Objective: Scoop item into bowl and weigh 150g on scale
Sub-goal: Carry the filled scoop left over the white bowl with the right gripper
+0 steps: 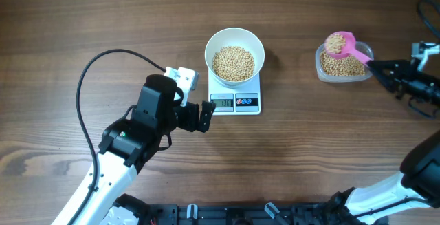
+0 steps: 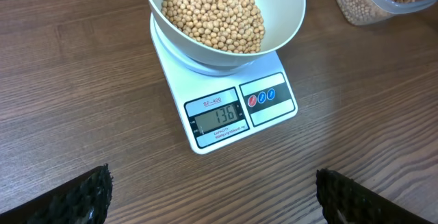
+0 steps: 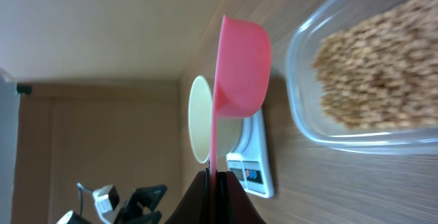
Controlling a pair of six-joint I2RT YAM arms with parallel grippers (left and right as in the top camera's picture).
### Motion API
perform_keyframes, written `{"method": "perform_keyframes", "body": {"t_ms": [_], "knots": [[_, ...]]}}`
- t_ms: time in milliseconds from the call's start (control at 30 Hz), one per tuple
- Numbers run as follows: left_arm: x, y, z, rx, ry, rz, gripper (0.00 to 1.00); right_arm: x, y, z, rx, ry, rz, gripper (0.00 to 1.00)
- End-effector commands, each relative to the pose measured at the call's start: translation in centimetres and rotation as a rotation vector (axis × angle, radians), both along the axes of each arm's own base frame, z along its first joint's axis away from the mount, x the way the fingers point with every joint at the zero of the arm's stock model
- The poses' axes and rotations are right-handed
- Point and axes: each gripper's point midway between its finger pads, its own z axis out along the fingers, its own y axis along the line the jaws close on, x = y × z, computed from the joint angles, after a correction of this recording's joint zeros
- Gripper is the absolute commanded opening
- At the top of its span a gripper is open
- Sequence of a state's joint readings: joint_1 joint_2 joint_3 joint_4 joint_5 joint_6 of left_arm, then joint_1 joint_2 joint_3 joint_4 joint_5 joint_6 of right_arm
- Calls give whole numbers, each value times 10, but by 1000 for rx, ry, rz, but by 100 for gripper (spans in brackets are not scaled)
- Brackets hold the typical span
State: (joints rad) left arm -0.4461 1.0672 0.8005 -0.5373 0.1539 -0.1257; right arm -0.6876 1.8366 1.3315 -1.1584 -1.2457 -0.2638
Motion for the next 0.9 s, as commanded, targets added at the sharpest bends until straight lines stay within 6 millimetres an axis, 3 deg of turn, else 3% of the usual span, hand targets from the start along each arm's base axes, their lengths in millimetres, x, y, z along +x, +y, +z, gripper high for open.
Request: {"method": "perform_keyframes", "body": {"t_ms": [0,367,633,867], "knots": [[-1,0,3,0,-14,-13,100,8,29,6,72,-31,70,4],[-1,0,3,0,-14,-13,100,22,129,15,47,-87,349,4],[-1,0,3,0,-14,-13,100,46,166,23,-96,-137,433,4],[-1,0,3,0,-14,-13,100,55,201,13,-343,-165,518,4]]}}
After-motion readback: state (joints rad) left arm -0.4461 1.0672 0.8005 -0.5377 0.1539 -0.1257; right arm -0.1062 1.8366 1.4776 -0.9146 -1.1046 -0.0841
